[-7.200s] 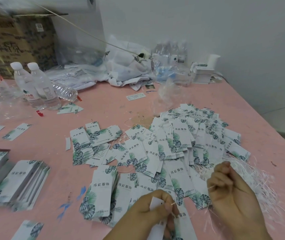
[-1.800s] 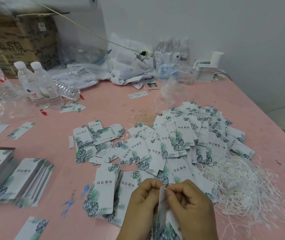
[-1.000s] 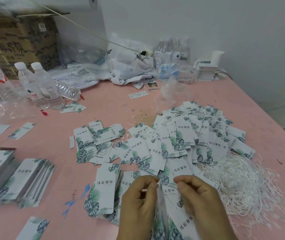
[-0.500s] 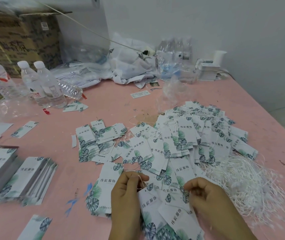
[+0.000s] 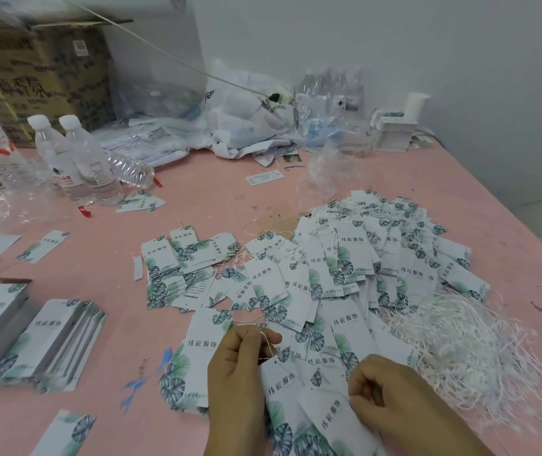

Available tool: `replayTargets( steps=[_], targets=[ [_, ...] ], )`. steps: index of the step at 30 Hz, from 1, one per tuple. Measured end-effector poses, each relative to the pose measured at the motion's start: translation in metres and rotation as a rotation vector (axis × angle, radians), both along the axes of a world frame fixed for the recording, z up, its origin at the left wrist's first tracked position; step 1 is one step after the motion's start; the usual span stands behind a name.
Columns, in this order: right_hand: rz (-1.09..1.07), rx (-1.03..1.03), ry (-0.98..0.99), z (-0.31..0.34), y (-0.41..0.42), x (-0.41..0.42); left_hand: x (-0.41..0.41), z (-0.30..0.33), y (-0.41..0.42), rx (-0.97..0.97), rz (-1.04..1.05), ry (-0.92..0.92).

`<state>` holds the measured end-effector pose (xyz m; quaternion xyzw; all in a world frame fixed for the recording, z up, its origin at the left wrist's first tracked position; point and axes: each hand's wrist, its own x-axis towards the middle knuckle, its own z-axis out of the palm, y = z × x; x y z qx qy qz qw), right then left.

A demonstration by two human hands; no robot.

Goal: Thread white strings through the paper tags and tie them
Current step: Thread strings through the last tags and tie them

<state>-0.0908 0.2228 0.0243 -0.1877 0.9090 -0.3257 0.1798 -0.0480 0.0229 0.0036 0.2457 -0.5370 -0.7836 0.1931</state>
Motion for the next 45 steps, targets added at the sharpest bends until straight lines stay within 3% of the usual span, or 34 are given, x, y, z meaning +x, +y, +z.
replayTargets(
  steps=[3, 7, 9, 13, 17, 22, 23, 26, 29, 33, 37, 45],
  targets=[
    [-0.165, -0.205, -0.086, 0.004, 0.002, -0.001, 0.001, 0.009, 0.000, 0.125, -0.044, 0.045],
    [-0.343, -0.776, -0.315, 0.011, 0.003, -0.003, -0.001, 0.021, 0.002, 0.522, -0.182, 0.164],
    [-0.399, -0.990, -0.410, 0.013, -0.003, -0.001, 0.002, 0.022, 0.003, 0.563, -0.263, 0.182],
    [-0.435, -1.157, -0.400, 0.012, -0.018, 0.006, 0.006, 0.024, 0.008, 0.548, -0.390, 0.253],
    [-0.341, -1.277, -0.442, 0.014, -0.027, 0.015, 0.010, 0.026, 0.005, 0.787, -0.619, 0.424],
    [0.073, -1.679, -0.744, 0.018, -0.039, 0.015, 0.010, 0.028, 0.003, 0.809, -0.630, 0.423],
    [0.055, -1.742, -0.759, 0.017, -0.040, 0.014, 0.010, 0.025, 0.003, 0.828, -0.651, 0.453],
    [-0.167, -1.733, -0.655, 0.015, -0.036, 0.014, 0.009, 0.024, -0.002, 0.876, -0.652, 0.508],
    [-0.077, -1.699, -0.702, 0.016, -0.039, 0.012, 0.008, 0.025, -0.004, 0.867, -0.576, 0.504],
    [-0.395, -1.202, -0.372, 0.006, -0.036, 0.022, 0.007, 0.018, 0.004, 0.449, -0.482, 0.346],
    [-0.405, -1.024, -0.085, -0.002, -0.037, 0.028, 0.011, 0.009, 0.014, 0.116, -0.503, 0.239],
    [-0.402, -0.959, 0.094, 0.003, -0.040, 0.032, 0.015, 0.010, 0.016, 0.041, -0.471, 0.231]
  ],
)
